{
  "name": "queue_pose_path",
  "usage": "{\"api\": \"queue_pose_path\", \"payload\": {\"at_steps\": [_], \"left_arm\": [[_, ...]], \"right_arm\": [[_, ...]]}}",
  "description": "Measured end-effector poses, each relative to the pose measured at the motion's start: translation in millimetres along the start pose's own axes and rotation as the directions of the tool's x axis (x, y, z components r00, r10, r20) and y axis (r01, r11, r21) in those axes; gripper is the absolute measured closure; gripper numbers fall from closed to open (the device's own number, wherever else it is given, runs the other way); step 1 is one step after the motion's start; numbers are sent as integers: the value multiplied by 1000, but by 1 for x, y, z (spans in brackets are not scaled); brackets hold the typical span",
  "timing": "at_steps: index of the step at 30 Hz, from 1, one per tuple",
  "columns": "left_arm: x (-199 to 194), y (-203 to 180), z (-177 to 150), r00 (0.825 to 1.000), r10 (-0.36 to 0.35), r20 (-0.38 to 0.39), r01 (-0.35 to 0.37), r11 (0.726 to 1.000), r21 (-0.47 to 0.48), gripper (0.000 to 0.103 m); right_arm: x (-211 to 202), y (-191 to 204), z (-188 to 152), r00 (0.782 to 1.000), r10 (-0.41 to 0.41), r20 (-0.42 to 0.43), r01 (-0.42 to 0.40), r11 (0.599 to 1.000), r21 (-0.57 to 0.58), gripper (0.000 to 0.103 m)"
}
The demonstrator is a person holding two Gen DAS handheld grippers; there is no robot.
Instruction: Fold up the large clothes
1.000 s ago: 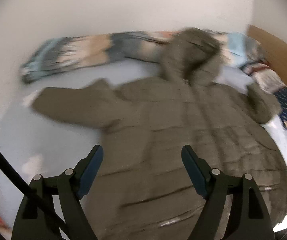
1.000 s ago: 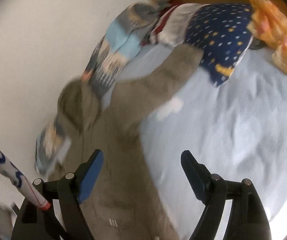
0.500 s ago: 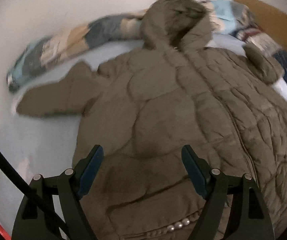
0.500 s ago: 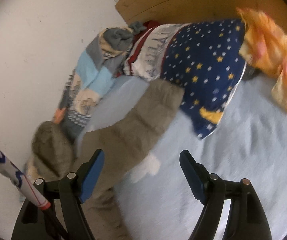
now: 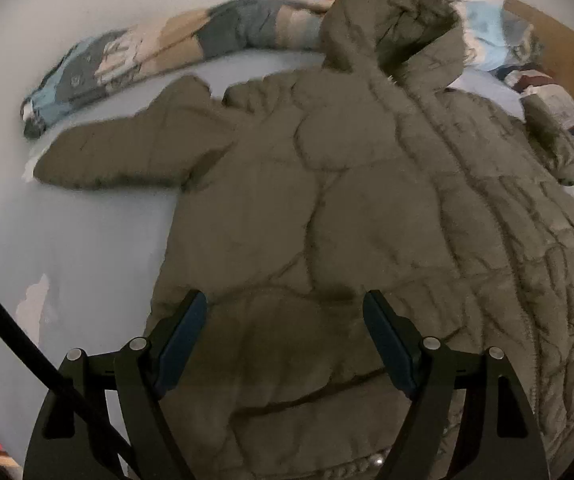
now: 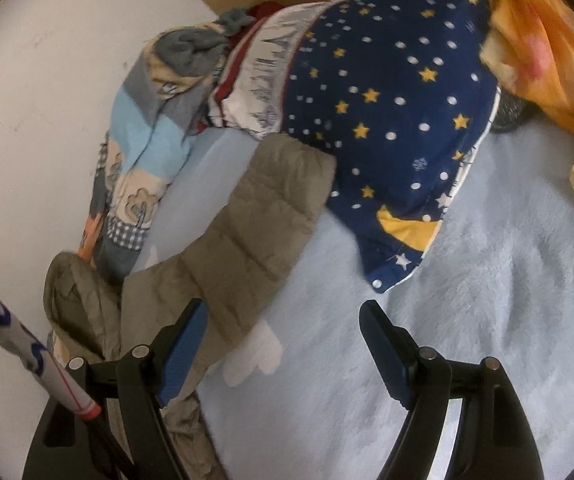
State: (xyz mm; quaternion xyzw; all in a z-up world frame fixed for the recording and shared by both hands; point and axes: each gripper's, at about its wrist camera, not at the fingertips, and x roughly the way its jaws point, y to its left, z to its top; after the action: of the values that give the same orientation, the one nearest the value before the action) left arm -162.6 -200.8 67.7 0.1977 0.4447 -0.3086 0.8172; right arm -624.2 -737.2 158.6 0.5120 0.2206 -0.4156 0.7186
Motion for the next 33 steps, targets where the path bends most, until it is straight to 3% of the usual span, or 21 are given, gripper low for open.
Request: {"api": "queue_pose_path", "payload": {"at_steps": [4, 13, 21, 28, 31, 33], "left_arm": [[-1, 4, 3, 1000, -12, 19, 12, 1000, -29, 23], [-12, -17, 19, 991, -16, 132, 13, 1000, 24, 23], [-7, -32, 16, 993, -16, 117, 4, 995, 101, 23], [-7, -32, 16, 994, -14, 112, 3, 995, 104, 23], [-7, -31, 16, 994, -18, 112, 7, 995, 102, 23], [-7, -31, 16, 993, -17, 114, 5, 994, 107, 23]], "right_arm": [[7, -4, 12, 999, -30, 11, 30, 999, 12, 20], [33, -11, 34, 999, -42, 16, 42, 999, 19, 20], [44, -30, 64, 998, -8, 62, 2, 996, 94, 20], [86, -29, 68, 999, 52, -8, -50, 990, 133, 21], [101, -29, 72, 1000, 29, 6, -29, 990, 137, 26], [113, -31, 76, 999, 34, 1, -33, 989, 142, 38]]}}
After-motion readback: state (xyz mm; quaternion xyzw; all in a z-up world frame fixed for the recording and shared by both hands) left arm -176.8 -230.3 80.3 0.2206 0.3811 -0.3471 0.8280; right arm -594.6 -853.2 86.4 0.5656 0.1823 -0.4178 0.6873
